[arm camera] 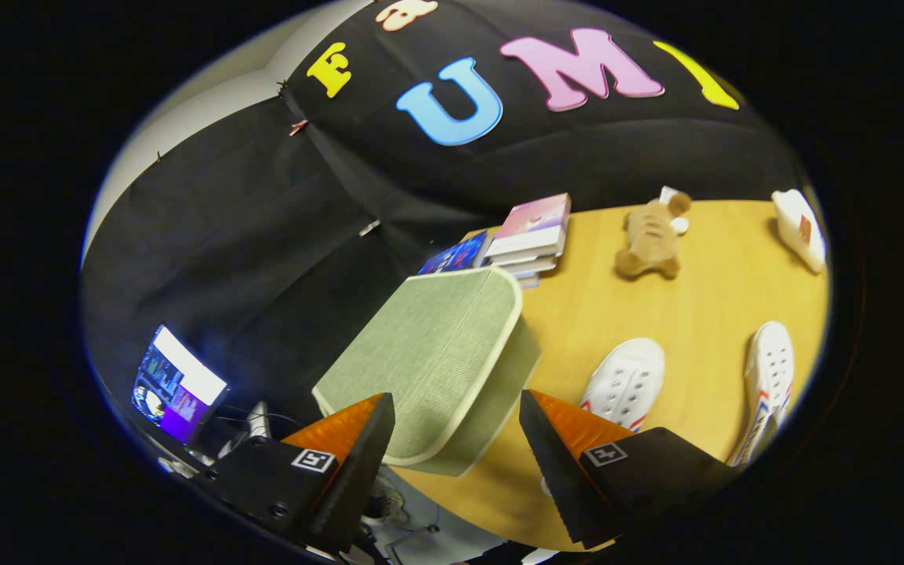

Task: Open the storage box then place both shoes into the box .Put the left shoe in first, then the right shoe, with the right side of both shoes facing outward in a uniform manner.

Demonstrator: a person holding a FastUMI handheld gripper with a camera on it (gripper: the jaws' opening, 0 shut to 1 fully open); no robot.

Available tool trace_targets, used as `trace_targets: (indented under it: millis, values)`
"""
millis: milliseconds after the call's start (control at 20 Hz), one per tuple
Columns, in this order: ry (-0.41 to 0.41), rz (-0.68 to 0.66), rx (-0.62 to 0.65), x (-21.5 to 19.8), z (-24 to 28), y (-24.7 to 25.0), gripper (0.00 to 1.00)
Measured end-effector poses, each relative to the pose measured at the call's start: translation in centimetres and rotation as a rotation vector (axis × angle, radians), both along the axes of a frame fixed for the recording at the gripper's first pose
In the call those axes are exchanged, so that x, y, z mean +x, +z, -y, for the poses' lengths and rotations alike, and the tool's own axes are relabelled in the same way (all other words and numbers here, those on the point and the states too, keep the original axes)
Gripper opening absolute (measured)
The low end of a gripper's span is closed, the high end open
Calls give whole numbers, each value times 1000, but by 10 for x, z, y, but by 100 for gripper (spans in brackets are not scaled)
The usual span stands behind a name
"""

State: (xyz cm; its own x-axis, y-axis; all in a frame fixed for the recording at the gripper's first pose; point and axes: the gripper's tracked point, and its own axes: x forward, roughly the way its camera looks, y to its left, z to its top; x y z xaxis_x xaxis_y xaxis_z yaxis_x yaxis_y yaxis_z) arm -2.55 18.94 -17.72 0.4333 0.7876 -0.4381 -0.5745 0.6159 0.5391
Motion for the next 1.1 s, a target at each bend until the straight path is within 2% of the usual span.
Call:
trace_targets:
  millis: [100, 250, 450, 650, 750, 850, 950, 1050, 1100]
  values:
    - [59, -52, 44, -6, -14, -12, 98]
    - [148, -200, 143, -21, -38, -31, 98]
    - [230, -342, 243, -32, -57, -48, 98]
    - [300, -414, 309, -40, -67, -47, 96]
    - [281, -451, 333, -38, -67, -44, 82]
    - [268, -513, 360, -37, -66, -41, 74]
    - [255, -571, 388, -33, -66, -34, 58]
    - [247, -589, 411, -31, -67, -25, 36]
    - [219, -589, 401, -26, -66, -25, 26]
